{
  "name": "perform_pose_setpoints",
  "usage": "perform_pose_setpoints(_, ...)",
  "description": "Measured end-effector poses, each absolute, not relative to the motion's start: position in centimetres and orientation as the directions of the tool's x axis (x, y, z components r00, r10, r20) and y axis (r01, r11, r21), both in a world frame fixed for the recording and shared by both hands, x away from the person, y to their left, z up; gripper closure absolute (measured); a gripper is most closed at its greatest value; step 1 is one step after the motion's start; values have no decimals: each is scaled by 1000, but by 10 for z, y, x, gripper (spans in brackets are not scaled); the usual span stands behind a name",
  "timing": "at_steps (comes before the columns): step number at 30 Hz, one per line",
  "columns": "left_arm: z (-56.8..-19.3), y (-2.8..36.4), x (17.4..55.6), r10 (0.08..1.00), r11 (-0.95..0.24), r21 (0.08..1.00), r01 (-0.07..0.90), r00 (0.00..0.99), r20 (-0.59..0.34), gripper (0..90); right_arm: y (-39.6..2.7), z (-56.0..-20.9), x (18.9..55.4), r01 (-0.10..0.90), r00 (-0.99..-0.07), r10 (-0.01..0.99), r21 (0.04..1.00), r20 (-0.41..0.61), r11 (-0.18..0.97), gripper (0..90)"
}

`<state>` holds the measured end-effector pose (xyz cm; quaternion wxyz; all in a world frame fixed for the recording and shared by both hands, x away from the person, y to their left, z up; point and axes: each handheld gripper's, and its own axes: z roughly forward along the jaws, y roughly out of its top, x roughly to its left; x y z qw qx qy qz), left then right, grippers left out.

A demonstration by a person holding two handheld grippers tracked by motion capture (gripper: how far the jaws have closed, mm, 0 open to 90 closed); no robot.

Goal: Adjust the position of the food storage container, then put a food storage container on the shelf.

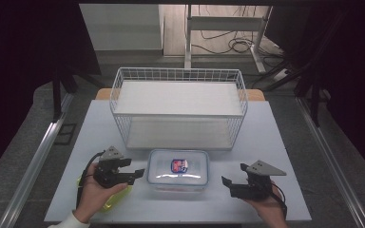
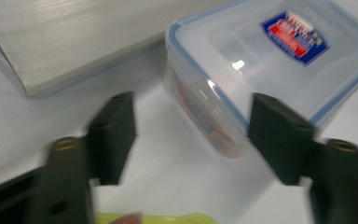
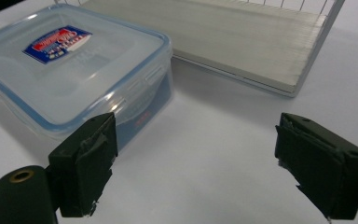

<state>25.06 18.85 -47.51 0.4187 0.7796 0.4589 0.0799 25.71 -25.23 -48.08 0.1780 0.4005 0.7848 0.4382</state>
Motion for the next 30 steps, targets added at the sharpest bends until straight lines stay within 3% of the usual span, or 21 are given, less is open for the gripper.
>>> perform_pose_setpoints(9,-480,189,254,748,-203,706,678,573,-335,214,-244,-473,266,533,-628,760,803,165,266,135)
perform_pose_setpoints(19,-482,194,264,741,-135,671,730,523,-420,147,-241,-467,268,534,-638,749,803,177,264,132)
perform_pose_setpoints(30,-482,183,277,721,-147,647,748,529,-448,120,-237,-462,272,538,-644,739,804,199,252,131)
